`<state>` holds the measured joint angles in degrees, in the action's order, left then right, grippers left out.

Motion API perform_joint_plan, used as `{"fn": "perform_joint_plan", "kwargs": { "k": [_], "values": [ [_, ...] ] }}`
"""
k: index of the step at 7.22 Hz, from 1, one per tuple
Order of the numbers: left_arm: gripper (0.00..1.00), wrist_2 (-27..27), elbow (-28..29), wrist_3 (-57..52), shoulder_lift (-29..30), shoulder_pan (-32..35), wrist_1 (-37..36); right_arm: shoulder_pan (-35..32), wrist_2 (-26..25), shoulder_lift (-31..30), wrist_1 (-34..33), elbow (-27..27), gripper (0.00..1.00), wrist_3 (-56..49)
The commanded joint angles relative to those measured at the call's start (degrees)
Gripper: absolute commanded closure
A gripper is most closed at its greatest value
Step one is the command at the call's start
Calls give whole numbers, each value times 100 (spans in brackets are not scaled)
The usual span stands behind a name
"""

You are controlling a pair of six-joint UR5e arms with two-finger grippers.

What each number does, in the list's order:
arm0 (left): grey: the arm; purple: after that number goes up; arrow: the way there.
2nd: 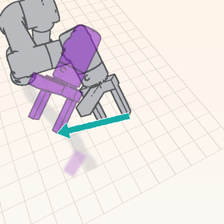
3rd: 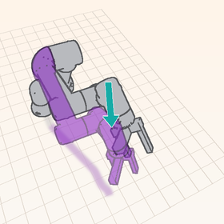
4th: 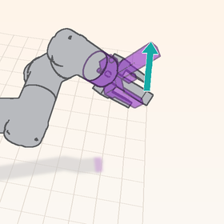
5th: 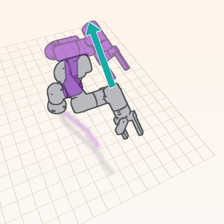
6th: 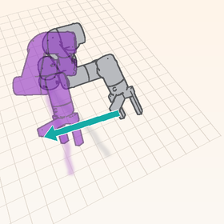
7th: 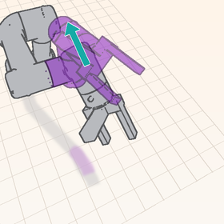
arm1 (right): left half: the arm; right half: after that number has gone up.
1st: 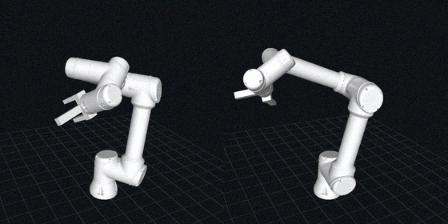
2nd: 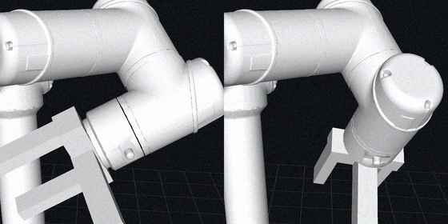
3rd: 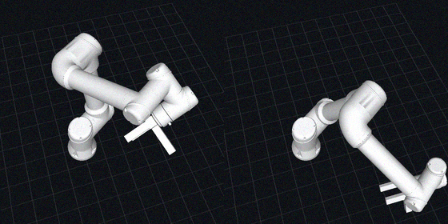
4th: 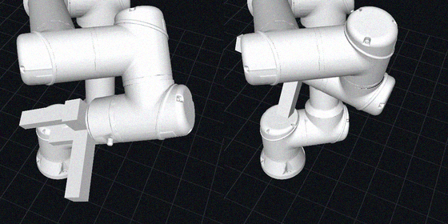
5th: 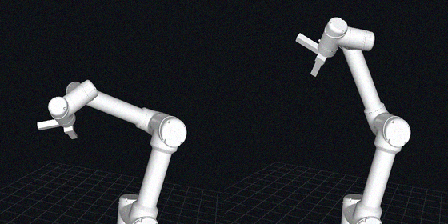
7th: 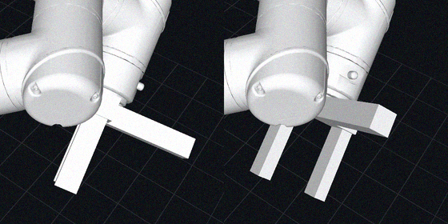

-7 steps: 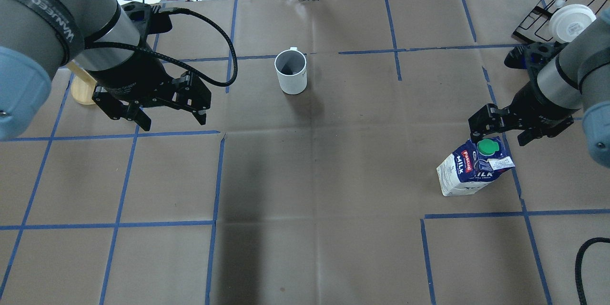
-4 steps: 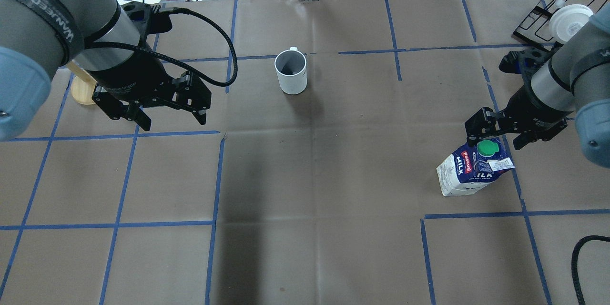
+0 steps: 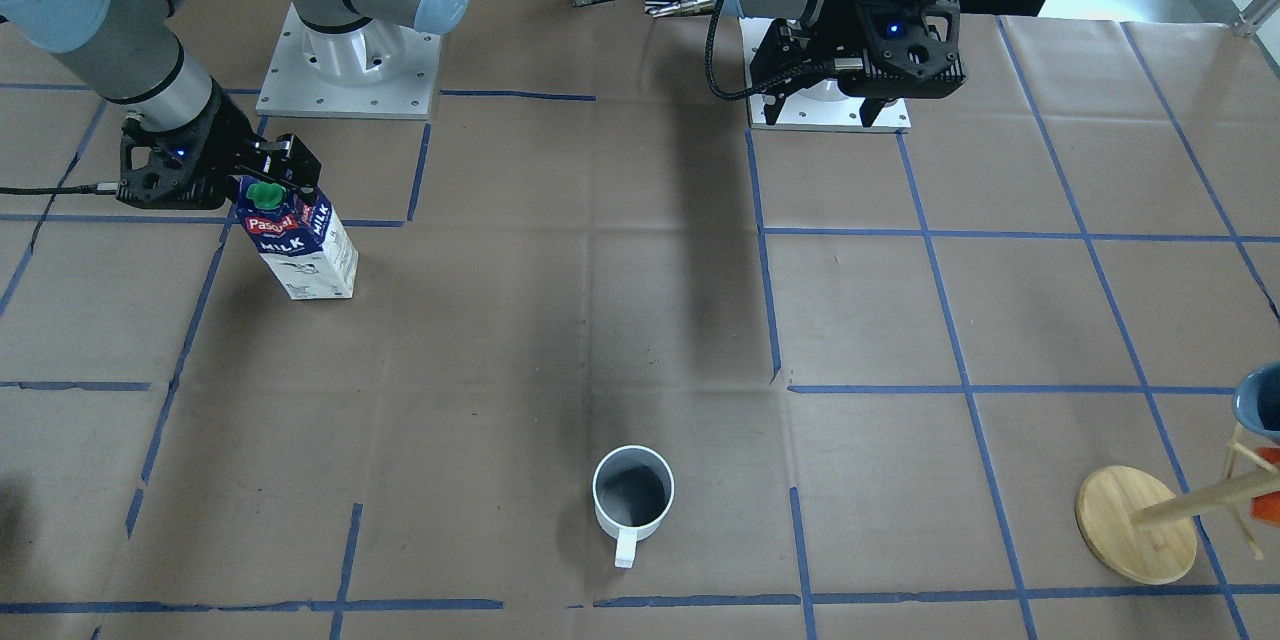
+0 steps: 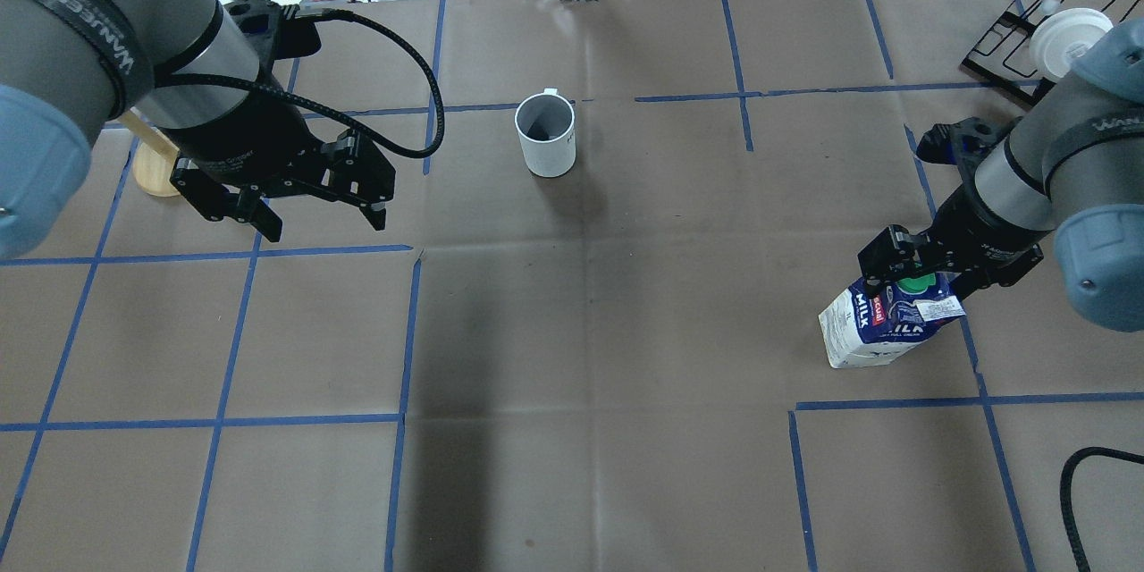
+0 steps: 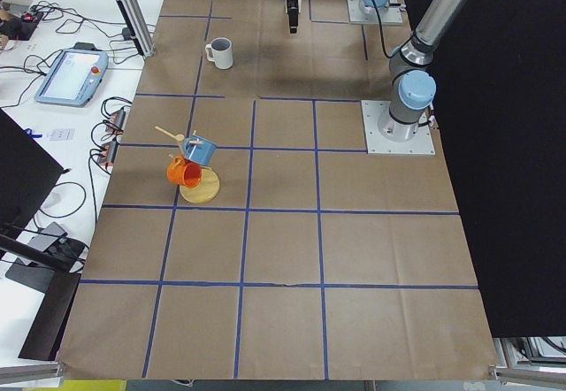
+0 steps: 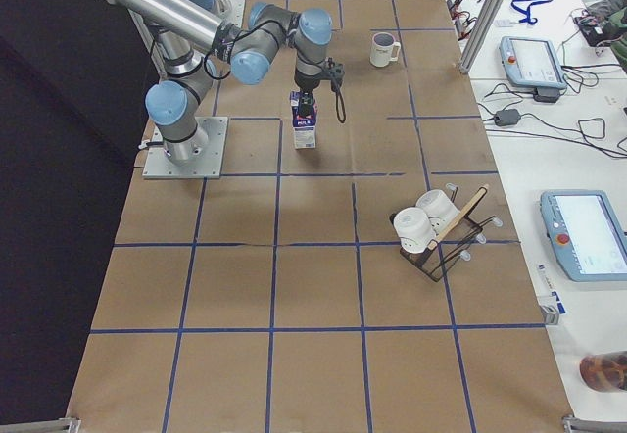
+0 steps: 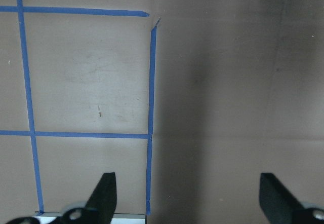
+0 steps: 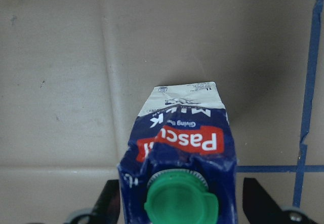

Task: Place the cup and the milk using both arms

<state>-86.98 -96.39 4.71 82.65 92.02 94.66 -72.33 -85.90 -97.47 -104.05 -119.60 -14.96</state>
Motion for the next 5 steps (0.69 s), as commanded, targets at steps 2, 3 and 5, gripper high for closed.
{"fn": "perform_joint_plan", "kwargs": {
  "k": [2, 3, 5],
  "values": [
    [0, -56, -20, 4, -73, -9, -17, 0, -50, 0, 7, 42, 47, -68],
    [0, -64, -29, 4, -74, -9, -200, 0, -59, -17, 7, 94, 47, -59],
    [0, -82, -38, -5, -108, -18, -317, -9, -68, 0, 330, 724, 47, -51]
  ]
}}
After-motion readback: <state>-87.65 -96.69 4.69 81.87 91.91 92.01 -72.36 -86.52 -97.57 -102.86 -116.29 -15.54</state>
